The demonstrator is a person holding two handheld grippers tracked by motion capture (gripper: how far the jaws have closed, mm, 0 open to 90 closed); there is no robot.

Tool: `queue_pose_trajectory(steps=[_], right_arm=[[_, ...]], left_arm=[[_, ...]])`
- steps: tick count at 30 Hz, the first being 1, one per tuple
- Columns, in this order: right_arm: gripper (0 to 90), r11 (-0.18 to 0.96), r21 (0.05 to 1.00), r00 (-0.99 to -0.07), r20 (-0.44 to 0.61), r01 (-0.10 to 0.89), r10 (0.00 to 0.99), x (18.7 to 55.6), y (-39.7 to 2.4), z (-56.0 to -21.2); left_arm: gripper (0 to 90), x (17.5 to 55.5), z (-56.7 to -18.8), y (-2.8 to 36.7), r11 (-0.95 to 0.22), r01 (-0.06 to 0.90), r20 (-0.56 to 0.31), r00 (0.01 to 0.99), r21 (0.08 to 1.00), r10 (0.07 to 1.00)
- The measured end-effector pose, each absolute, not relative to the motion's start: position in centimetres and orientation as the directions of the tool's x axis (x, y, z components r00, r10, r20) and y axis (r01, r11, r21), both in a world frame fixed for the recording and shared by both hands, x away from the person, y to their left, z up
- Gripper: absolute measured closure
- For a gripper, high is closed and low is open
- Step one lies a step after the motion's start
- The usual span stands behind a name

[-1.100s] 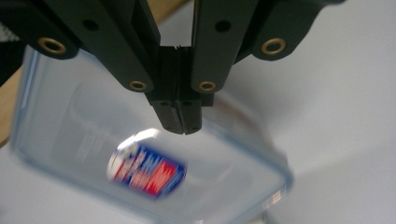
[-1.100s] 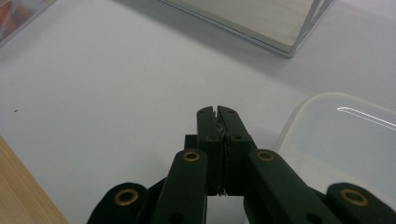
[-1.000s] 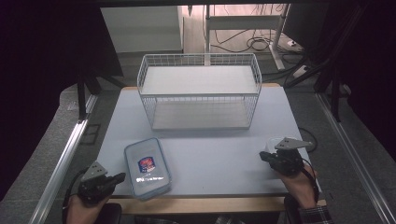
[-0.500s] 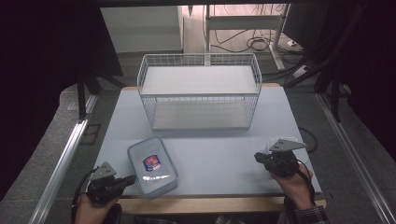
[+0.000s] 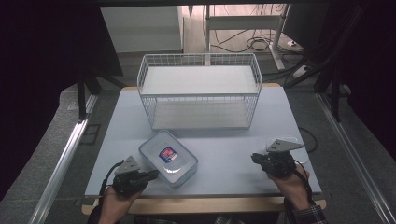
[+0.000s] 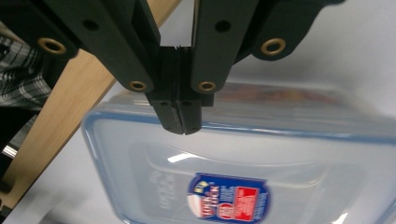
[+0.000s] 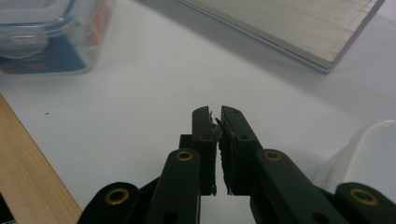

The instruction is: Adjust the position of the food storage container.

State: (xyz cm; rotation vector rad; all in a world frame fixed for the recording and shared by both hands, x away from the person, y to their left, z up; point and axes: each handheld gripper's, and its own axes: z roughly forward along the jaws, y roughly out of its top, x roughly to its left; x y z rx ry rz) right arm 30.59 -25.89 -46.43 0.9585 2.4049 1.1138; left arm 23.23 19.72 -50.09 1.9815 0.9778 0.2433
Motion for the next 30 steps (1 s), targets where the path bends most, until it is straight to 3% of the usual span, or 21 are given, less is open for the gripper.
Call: queue_pose_trajectory(steps=[4,8,12,16,30], right_arm=[[84.1,0.455,0.772,-0.721,0.008,0.445,0.693,30.5,-25.6,-46.5],[84.3,0.444,0.776,-0.726,0.026,0.447,0.687,30.5,-25.3,-46.5],[84.3,0.447,0.776,-0.736,0.033,0.445,0.676,30.3,-25.0,-46.6],[84.1,0.457,0.771,-0.747,0.036,0.443,0.664,30.3,-24.5,-46.7],[83.9,0.503,0.742,-0.806,0.084,0.443,0.586,29.4,-22.3,-47.7]], left_arm=[[90.0,24.2,-49.3,20.8,-0.266,0.531,-0.156,0.621,0.805,0.768],[90.0,26.6,-49.1,24.0,-0.239,0.560,-0.076,0.481,0.793,0.874],[90.0,29.5,-49.8,26.4,-0.217,0.593,-0.058,0.409,0.775,0.911],[90.0,31.8,-51.3,26.9,-0.169,0.633,-0.153,0.421,0.756,0.894],[90.0,30.4,-51.5,24.0,-0.212,0.665,-0.192,0.479,0.716,0.856]])
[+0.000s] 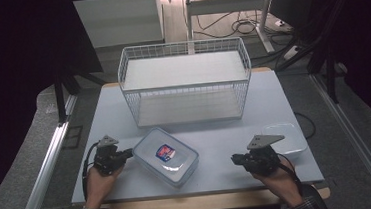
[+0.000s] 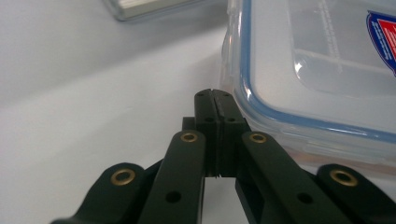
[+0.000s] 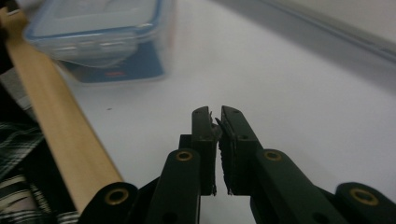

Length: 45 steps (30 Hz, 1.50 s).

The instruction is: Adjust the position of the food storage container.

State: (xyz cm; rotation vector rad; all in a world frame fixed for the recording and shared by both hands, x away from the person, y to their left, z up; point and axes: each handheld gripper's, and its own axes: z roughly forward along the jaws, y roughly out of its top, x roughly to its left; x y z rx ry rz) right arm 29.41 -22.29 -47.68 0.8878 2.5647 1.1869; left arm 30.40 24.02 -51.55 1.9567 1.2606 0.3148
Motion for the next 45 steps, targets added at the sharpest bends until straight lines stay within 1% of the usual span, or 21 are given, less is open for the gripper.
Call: queue_pose_trajectory(steps=[3,4,7,8,11,12,14,19,20,21,22,26,28,34,38,42,44,45], right_arm=[[83.9,0.517,0.732,-0.822,0.102,0.444,0.561,29.2,-21.5,-48.1],[83.8,0.539,0.719,-0.840,0.113,0.438,0.531,28.8,-20.4,-48.5],[83.9,0.556,0.710,-0.852,0.119,0.432,0.510,28.6,-19.7,-48.8],[83.9,0.573,0.699,-0.861,0.122,0.427,0.493,28.4,-18.8,-49.2],[83.9,0.582,0.690,-0.863,0.123,0.429,0.490,28.3,-18.3,-49.4],[83.8,0.592,0.684,-0.866,0.118,0.426,0.487,28.4,-17.9,-49.7],[84.2,0.594,0.680,-0.857,0.102,0.430,0.504,28.5,-17.9,-49.7],[84.7,0.569,0.685,-0.832,0.099,0.455,0.546,29.4,-18.8,-49.5],[85.8,0.568,0.684,-0.823,0.085,0.458,0.561,29.8,-19.1,-49.4],[85.8,0.568,0.684,-0.823,0.085,0.458,0.561,29.8,-19.1,-49.4],[86.8,0.571,0.682,-0.813,0.060,0.457,0.579,30.2,-19.4,-49.4],[88.4,0.554,0.685,-0.792,0.056,0.473,0.608,31.1,-19.9,-49.4],[89.4,0.542,0.684,-0.776,0.056,0.488,0.629,32.0,-20.3,-49.4],[89.6,0.536,0.678,-0.763,0.058,0.503,0.644,33.5,-20.6,-49.4],[89.7,0.551,0.669,-0.757,0.029,0.500,0.652,34.6,-20.4,-49.3],[89.6,0.556,0.665,-0.758,0.023,0.498,0.652,35.1,-20.2,-49.3],[89.5,0.556,0.668,-0.763,0.025,0.494,0.646,35.0,-20.3,-49.3],[89.3,0.555,0.672,-0.763,0.023,0.490,0.646,34.9,-20.3,-49.3]], left_arm=[[90.0,30.3,-51.5,23.4,-0.220,0.664,-0.196,0.492,0.714,0.848],[90.0,30.2,-51.5,22.8,-0.239,0.659,-0.196,0.515,0.713,0.835],[90.0,30.1,-51.5,22.1,-0.246,0.656,-0.200,0.527,0.713,0.826],[90.0,30.0,-51.4,21.4,-0.262,0.651,-0.201,0.546,0.712,0.813],[90.0,29.9,-51.4,20.8,-0.270,0.652,-0.212,0.561,0.709,0.800],[90.0,29.7,-51.5,20.1,-0.282,0.650,-0.221,0.580,0.705,0.784],[90.0,29.4,-51.4,19.6,-0.294,0.647,-0.200,0.578,0.704,0.791],[90.0,29.3,-51.6,19.2,-0.298,0.664,-0.242,0.594,0.685,0.767],[90.0,29.2,-51.7,18.3,-0.327,0.659,-0.223,0.607,0.677,0.763],[90.0,29.2,-51.7,18.3,-0.327,0.659,-0.223,0.607,0.677,0.763],[90.0,29.1,-51.5,17.8,-0.345,0.654,-0.212,0.618,0.673,0.757],[90.0,28.9,-51.5,17.1,-0.353,0.653,-0.223,0.631,0.670,0.743],[90.0,28.7,-51.4,16.6,-0.367,0.649,-0.213,0.637,0.666,0.741],[90.0,28.1,-51.4,15.9,-0.376,0.646,-0.223,0.652,0.665,0.725],[90.0,27.7,-51.3,15.4,-0.392,0.639,-0.215,0.663,0.662,0.717],[89.7,27.9,-51.4,15.6,-0.384,0.638,-0.225,0.664,0.667,0.713],[87.2,27.9,-51.4,15.7,-0.382,0.639,-0.229,0.665,0.668,0.711],[84.9,28.0,-51.3,16.0,-0.389,0.630,-0.204,0.662,0.672,0.721]])
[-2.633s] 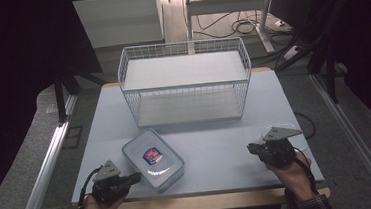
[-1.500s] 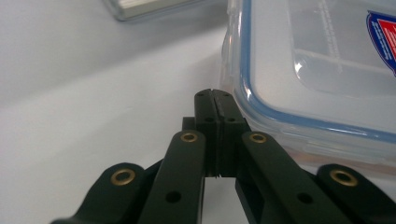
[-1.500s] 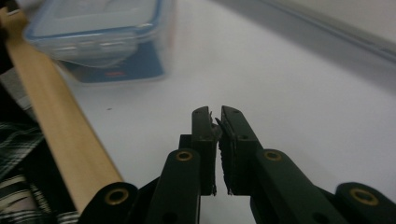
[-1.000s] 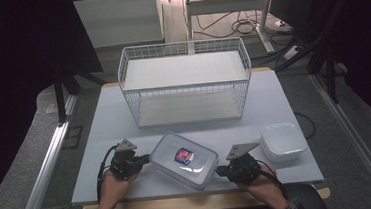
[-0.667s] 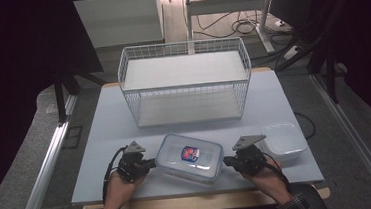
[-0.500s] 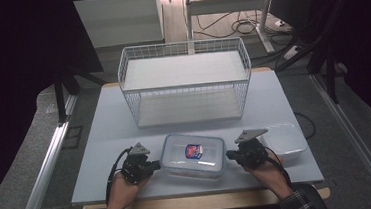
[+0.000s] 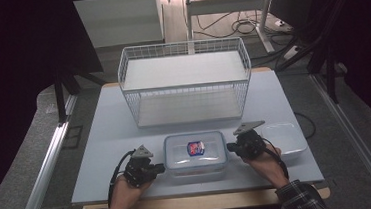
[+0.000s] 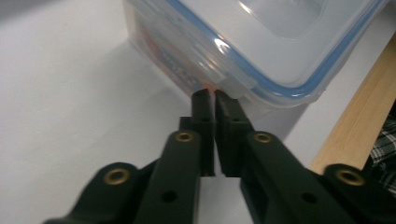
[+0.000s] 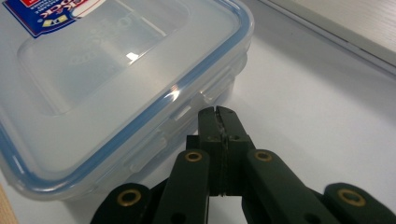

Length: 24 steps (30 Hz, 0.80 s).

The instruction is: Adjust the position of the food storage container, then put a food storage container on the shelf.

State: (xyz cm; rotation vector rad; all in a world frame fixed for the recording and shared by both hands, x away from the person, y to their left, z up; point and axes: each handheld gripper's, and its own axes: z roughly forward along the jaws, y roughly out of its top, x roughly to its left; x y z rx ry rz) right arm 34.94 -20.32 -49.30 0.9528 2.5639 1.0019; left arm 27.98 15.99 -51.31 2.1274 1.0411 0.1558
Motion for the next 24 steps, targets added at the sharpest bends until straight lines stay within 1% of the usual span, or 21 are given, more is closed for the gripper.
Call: queue_pose_trajectory(steps=[1,2,3,4,5,6,7,10,13,14,15,17,19,20,21,22,23,24], right_arm=[[88.1,0.555,0.676,-0.761,0.012,0.484,0.648,34.8,-20.4,-49.2],[88.1,0.555,0.676,-0.761,0.012,0.484,0.648,34.8,-20.4,-49.2],[83.5,0.542,0.690,-0.751,0.003,0.479,0.660,34.4,-20.6,-48.6],[83.5,0.542,0.690,-0.751,0.003,0.479,0.660,34.4,-20.6,-48.6],[78.0,0.527,0.706,-0.743,-0.001,0.473,0.669,34.0,-21.0,-48.2],[78.0,0.527,0.706,-0.743,-0.001,0.473,0.669,34.0,-21.0,-48.2],[70.4,0.514,0.718,-0.738,0.000,0.470,0.675,33.8,-21.4,-47.9],[56.2,0.493,0.736,-0.730,0.003,0.464,0.683,33.3,-22.1,-47.6],[44.2,0.470,0.746,-0.718,0.015,0.472,0.696,33.0,-22.6,-47.6],[44.2,0.470,0.746,-0.718,0.015,0.472,0.696,33.0,-22.6,-47.6],[35.3,0.459,0.755,-0.717,0.021,0.468,0.697,33.1,-22.7,-47.5],[28.8,0.449,0.765,-0.723,0.032,0.462,0.690,33.2,-22.7,-47.5],[21.2,0.446,0.773,-0.739,0.044,0.452,0.673,33.3,-22.7,-47.4],[21.2,0.446,0.773,-0.739,0.044,0.452,0.673,33.3,-22.7,-47.4],[14.3,0.453,0.776,-0.752,0.041,0.438,0.657,33.3,-22.4,-47.5],[14.3,0.453,0.776,-0.752,0.041,0.438,0.657,33.3,-22.4,-47.5],[10.8,0.472,0.773,-0.767,0.030,0.425,0.641,33.2,-22.1,-47.6],[9.4,0.476,0.771,-0.771,0.030,0.422,0.636,33.2,-22.0,-47.6]], left_arm=[[82.0,27.9,-51.2,16.2,-0.388,0.623,-0.175,0.651,0.680,0.739],[79.1,27.9,-51.2,16.2,-0.388,0.623,-0.175,0.651,0.680,0.739],[75.2,27.9,-51.0,16.9,-0.363,0.619,-0.157,0.625,0.696,0.765],[70.5,27.9,-51.0,16.9,-0.363,0.619,-0.157,0.625,0.696,0.765],[63.8,27.9,-50.9,17.6,-0.345,0.610,-0.139,0.605,0.713,0.784],[58.4,27.9,-50.9,17.6,-0.345,0.610,-0.139,0.605,0.713,0.784],[53.2,27.9,-50.9,18.1,-0.345,0.602,-0.118,0.596,0.720,0.794],[38.5,27.9,-51.0,18.5,-0.349,0.594,-0.107,0.597,0.725,0.795],[28.6,28.1,-51.0,18.6,-0.354,0.581,-0.098,0.605,0.733,0.790],[25.2,28.1,-51.0,18.6,-0.354,0.581,-0.098,0.605,0.733,0.790],[22.3,28.1,-51.0,18.7,-0.352,0.575,-0.103,0.612,0.739,0.784],[18.0,28.1,-50.9,18.7,-0.343,0.569,-0.112,0.617,0.748,0.779],[11.8,28.2,-50.7,18.7,-0.339,0.571,-0.125,0.623,0.747,0.772],[11.4,28.2,-50.7,18.7,-0.339,0.571,-0.125,0.623,0.747,0.772],[11.3,28.2,-50.8,18.6,-0.351,0.572,-0.129,0.635,0.741,0.762],[10.1,28.2,-50.8,18.6,-0.351,0.572,-0.129,0.635,0.741,0.762],[9.0,28.4,-51.0,18.6,-0.366,0.570,-0.144,0.660,0.735,0.738],[8.8,28.4,-51.0,18.6,-0.367,0.560,-0.143,0.668,0.742,0.730]])
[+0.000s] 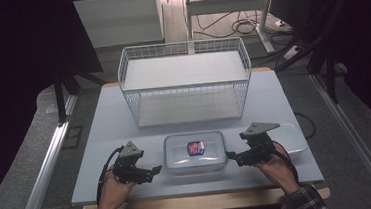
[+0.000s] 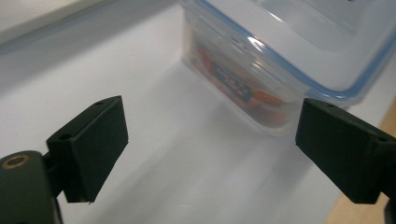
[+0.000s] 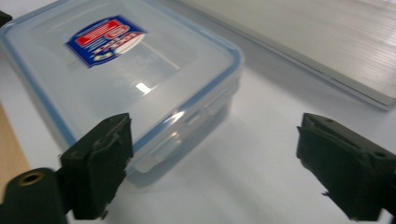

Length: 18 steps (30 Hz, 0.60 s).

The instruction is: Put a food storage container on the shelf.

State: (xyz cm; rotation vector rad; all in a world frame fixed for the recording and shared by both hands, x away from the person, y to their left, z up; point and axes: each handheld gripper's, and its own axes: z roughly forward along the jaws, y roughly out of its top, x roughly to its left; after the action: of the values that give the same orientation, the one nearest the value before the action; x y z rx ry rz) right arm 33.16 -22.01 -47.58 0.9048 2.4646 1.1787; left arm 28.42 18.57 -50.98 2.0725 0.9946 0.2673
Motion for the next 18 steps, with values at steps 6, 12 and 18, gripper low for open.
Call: queue_pose_trajectory(steps=[6,12,18], right_arm=[[6.6,0.463,0.783,-0.787,0.054,0.416,0.614,33.1,-21.6,-47.2],[3.7,0.443,0.767,-0.769,0.100,0.464,0.632,33.4,-20.6,-47.1],[4.6,0.476,0.724,-0.778,0.133,0.499,0.614,33.9,-19.6,-47.4]], left_arm=[[5.8,28.9,-50.4,18.4,-0.341,0.545,-0.159,0.674,0.766,0.721],[6.8,30.3,-49.7,17.8,-0.350,0.575,-0.194,0.681,0.739,0.706],[5.9,31.4,-49.7,17.2,-0.331,0.591,-0.252,0.692,0.735,0.676]])
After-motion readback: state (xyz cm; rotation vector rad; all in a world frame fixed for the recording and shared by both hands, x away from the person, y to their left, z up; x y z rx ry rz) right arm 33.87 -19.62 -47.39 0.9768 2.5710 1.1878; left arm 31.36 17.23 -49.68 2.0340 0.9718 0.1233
